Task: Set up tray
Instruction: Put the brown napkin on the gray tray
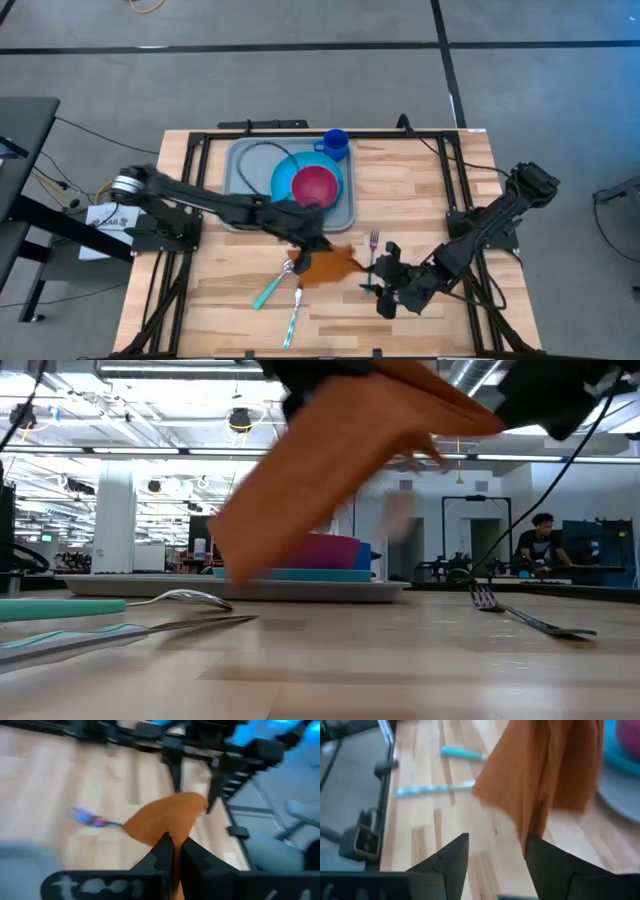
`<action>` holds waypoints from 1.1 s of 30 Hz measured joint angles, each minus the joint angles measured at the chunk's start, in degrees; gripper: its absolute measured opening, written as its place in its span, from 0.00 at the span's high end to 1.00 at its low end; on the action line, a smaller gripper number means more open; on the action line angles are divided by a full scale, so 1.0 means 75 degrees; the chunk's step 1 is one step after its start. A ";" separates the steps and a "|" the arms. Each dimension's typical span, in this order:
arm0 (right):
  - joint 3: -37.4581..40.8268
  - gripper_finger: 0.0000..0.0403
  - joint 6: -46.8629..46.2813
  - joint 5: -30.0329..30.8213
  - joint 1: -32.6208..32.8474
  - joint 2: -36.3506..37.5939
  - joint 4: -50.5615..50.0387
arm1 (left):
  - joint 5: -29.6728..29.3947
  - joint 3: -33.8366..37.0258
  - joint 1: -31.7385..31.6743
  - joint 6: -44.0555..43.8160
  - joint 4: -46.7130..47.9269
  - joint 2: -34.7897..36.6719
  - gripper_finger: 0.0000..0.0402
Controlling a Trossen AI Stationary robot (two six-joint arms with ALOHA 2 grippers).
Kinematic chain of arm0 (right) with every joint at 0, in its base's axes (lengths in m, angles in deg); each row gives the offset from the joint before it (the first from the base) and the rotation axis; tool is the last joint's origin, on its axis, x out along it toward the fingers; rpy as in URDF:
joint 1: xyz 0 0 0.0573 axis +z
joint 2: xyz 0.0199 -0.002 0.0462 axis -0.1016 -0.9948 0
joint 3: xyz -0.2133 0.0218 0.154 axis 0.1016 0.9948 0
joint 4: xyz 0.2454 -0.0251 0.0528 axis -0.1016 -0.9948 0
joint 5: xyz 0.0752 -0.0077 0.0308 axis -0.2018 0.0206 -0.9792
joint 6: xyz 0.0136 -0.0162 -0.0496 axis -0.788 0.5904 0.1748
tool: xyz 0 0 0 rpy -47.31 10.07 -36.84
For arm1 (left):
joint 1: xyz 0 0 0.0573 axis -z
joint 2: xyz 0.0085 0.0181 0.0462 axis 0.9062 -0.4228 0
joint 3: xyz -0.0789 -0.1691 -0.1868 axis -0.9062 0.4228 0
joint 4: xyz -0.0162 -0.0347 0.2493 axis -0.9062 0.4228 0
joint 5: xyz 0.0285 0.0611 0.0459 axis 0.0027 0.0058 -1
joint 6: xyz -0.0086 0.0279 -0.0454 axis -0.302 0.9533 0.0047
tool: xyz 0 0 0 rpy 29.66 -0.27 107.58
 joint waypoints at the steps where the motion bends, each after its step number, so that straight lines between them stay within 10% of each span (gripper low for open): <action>1: -0.0031 0.54 -0.0103 0.0125 0.0035 0.0025 0.0047 | -0.0380 0.0000 0.0069 -0.0059 0.0356 0.0293 1.00; 15: 0.0015 0.57 -0.0409 0.0135 0.0374 -0.0006 -0.0101 | -0.7051 -0.0014 0.2207 -0.3559 0.5512 0.2563 1.00; 24: 0.0022 0.59 -0.0430 0.0233 0.0598 -0.0008 -0.0106 | -0.8012 0.0889 0.1800 -0.6288 0.7263 0.2593 1.00; 33: 0.0020 0.62 -0.0069 0.0225 0.0654 -0.0008 -0.0477 | -0.8031 0.1052 0.0498 -0.6177 0.7428 0.3178 1.00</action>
